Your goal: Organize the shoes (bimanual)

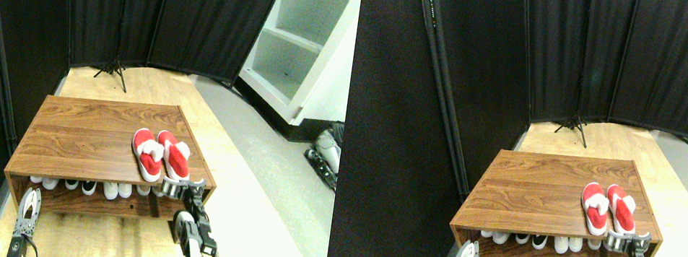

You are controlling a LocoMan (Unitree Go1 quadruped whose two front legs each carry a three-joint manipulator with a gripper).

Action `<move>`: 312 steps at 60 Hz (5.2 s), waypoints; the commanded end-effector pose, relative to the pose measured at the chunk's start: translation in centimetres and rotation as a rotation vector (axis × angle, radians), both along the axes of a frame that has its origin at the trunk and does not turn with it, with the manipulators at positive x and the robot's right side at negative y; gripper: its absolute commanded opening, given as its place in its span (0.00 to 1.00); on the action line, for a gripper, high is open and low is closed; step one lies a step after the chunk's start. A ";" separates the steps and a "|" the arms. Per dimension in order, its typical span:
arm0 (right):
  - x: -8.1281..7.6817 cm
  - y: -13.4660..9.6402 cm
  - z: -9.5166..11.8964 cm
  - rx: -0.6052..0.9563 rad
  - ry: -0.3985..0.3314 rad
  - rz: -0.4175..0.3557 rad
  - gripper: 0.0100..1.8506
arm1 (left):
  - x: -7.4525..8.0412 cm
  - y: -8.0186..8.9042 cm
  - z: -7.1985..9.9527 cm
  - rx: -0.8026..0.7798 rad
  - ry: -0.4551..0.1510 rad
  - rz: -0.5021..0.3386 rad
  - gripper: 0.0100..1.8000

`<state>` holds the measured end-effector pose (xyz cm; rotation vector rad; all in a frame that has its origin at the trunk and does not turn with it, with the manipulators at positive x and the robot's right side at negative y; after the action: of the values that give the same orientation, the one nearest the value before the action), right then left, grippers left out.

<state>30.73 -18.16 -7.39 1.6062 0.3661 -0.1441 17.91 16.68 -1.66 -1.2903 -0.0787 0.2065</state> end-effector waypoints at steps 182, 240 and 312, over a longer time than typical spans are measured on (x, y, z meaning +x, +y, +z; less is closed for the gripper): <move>4.3 -0.9 -0.1 -0.129 -0.019 -0.217 0.00 | -0.1 1.6 0.8 0.043 -0.103 0.051 0.00; -6.1 -3.7 8.4 -0.303 -0.417 -0.133 0.00 | 0.2 1.8 0.8 0.015 -0.089 0.044 0.00; -9.4 0.1 7.9 -0.227 -0.375 -0.065 0.00 | 3.1 3.2 -1.3 -0.007 -0.039 0.126 0.00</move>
<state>21.39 -18.49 -0.72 1.4017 0.0308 0.0031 20.83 19.95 -3.58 -1.2879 -0.1402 0.3139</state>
